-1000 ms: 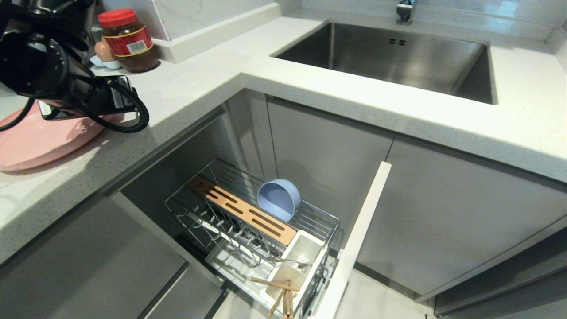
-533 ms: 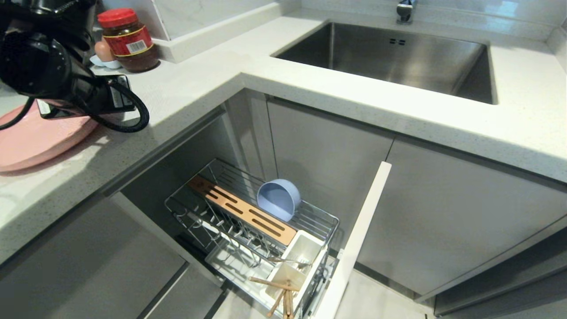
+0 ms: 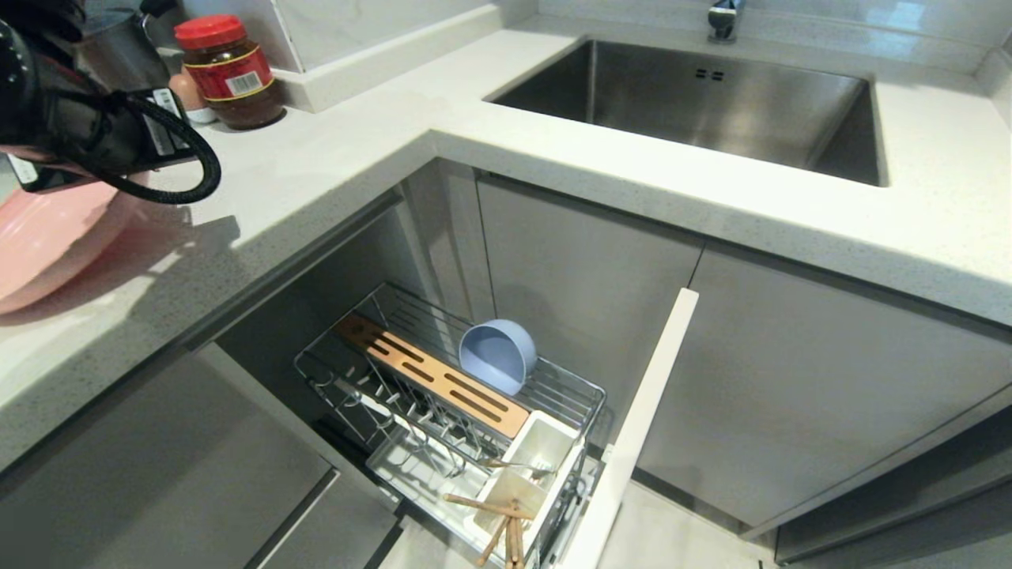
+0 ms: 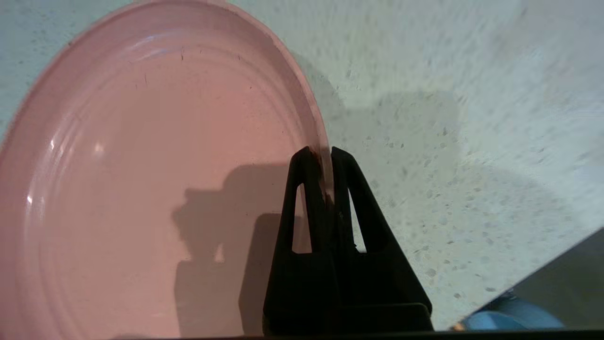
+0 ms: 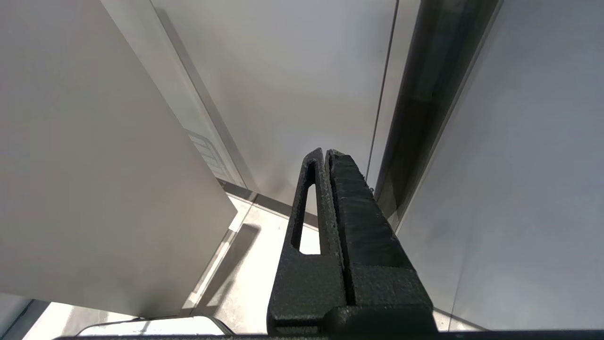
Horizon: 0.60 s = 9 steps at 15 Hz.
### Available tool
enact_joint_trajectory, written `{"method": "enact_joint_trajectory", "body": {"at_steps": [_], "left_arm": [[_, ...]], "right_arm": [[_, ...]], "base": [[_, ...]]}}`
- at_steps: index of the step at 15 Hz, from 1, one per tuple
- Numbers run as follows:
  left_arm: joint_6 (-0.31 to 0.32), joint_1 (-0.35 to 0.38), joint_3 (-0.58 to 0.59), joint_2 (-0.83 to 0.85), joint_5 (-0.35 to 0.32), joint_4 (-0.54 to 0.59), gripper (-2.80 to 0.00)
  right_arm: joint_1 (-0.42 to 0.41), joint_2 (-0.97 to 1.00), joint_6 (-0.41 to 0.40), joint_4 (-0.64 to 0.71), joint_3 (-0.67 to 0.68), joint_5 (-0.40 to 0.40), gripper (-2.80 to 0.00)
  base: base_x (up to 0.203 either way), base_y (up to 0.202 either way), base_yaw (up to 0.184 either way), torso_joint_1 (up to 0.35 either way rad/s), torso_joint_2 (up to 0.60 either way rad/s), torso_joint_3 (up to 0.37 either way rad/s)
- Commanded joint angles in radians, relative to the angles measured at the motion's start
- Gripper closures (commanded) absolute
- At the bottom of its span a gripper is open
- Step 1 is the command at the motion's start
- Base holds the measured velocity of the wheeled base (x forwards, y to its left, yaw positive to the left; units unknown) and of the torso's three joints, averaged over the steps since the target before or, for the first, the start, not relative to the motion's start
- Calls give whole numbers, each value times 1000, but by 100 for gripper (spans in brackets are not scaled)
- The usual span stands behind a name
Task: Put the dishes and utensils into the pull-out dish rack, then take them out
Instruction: Pick up the bowl and place it in the cupboard
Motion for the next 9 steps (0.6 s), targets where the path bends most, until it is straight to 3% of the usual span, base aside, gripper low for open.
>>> {"method": "enact_joint_trajectory", "body": {"at_steps": [1, 5, 9], "left_arm": [[-6, -1, -6, -72, 5, -63, 0], [-5, -46, -2, -128, 7, -356, 0], [-2, -191, -16, -141, 34, -448, 0]], "right_arm": [[0, -3, 1, 0, 0, -1, 0], [0, -2, 1, 0, 0, -1, 0], [0, -2, 1, 0, 0, -1, 0]], "base": [[0, 0, 0, 0, 0, 0], [0, 0, 0, 0, 0, 0], [0, 0, 0, 0, 0, 0]]}}
